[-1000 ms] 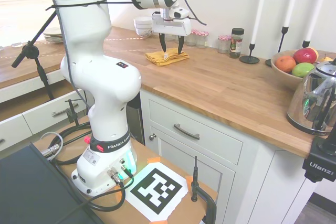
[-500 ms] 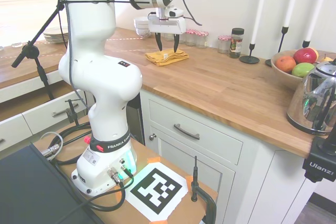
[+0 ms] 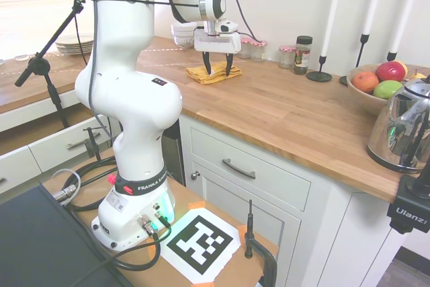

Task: Wipe the counter

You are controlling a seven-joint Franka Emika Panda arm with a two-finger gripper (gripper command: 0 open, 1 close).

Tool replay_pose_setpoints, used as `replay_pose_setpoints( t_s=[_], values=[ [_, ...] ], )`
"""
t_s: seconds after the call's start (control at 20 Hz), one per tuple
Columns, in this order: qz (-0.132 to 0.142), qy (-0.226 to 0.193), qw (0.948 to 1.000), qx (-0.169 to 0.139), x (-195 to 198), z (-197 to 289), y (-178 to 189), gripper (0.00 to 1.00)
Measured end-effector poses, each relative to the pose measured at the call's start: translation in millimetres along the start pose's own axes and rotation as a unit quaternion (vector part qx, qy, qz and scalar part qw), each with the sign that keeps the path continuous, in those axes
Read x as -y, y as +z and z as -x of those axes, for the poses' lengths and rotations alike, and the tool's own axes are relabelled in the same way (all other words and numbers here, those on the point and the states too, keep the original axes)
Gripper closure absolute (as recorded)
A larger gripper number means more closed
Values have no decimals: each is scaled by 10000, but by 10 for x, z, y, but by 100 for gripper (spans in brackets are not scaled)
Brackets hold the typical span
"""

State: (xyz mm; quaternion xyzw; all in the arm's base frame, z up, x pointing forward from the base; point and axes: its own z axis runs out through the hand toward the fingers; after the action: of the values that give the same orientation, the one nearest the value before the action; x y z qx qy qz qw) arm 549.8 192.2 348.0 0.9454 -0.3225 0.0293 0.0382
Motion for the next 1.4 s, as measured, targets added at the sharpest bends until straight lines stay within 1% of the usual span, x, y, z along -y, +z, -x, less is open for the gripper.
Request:
replay_pose_setpoints(
  t_s=[0.25, 0.3, 1.4],
  values=[
    [23, -2, 10000, 16, 41, -33, 101, 0],
    [25, 1, 10000, 15, 40, -36, 102, 100],
    [-21, 168, 9999, 7, -60, -225, 153, 100]
  ],
)
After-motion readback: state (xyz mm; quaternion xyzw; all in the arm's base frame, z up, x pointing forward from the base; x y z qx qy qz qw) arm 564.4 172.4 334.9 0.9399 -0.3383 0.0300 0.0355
